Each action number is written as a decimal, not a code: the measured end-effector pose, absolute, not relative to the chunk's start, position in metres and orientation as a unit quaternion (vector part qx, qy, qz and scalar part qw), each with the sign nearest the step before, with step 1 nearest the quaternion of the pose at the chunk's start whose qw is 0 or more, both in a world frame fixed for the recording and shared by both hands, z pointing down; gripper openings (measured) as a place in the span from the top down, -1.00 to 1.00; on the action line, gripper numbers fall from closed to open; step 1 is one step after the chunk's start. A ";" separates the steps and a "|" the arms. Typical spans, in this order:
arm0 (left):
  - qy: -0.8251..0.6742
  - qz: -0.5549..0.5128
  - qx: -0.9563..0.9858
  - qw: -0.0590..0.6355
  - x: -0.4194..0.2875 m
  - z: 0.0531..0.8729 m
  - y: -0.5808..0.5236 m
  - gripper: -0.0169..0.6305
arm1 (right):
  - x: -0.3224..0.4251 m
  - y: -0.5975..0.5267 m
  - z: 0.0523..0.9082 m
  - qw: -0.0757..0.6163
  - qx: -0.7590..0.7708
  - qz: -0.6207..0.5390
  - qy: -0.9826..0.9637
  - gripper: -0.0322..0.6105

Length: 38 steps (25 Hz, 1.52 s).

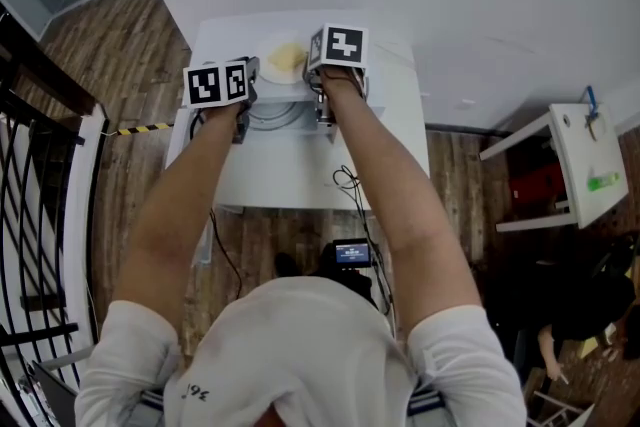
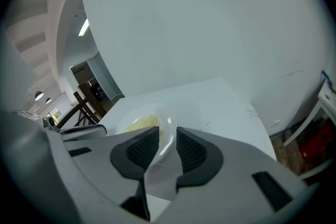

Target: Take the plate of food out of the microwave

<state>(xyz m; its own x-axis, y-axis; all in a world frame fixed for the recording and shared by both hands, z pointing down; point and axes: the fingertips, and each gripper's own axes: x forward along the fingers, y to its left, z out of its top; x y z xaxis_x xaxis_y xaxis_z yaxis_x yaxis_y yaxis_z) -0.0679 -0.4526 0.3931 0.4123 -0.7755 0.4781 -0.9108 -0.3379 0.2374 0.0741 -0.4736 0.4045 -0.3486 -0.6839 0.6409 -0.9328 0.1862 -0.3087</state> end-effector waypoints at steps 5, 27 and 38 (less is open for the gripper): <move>-0.504 0.106 0.825 0.234 -0.065 0.365 -0.458 0.72 | 0.079 -0.482 0.377 0.161 0.536 0.322 -0.763 0.62; -0.409 0.037 0.901 0.141 -0.021 0.260 -0.369 0.73 | 0.102 -0.408 0.272 0.087 0.482 0.223 -0.843 0.89; -0.389 0.006 0.907 0.163 -0.011 0.288 -0.294 0.73 | 0.107 -0.344 0.294 0.068 0.467 0.248 -0.846 0.89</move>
<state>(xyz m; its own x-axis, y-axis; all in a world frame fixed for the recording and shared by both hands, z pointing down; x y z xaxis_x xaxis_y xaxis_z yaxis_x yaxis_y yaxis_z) -0.0114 -0.2944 0.2880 0.6967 -0.7041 0.1371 -0.7078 -0.6437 0.2910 0.1068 -0.3436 0.2935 -0.5546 -0.7565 0.3466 -0.8238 0.4404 -0.3569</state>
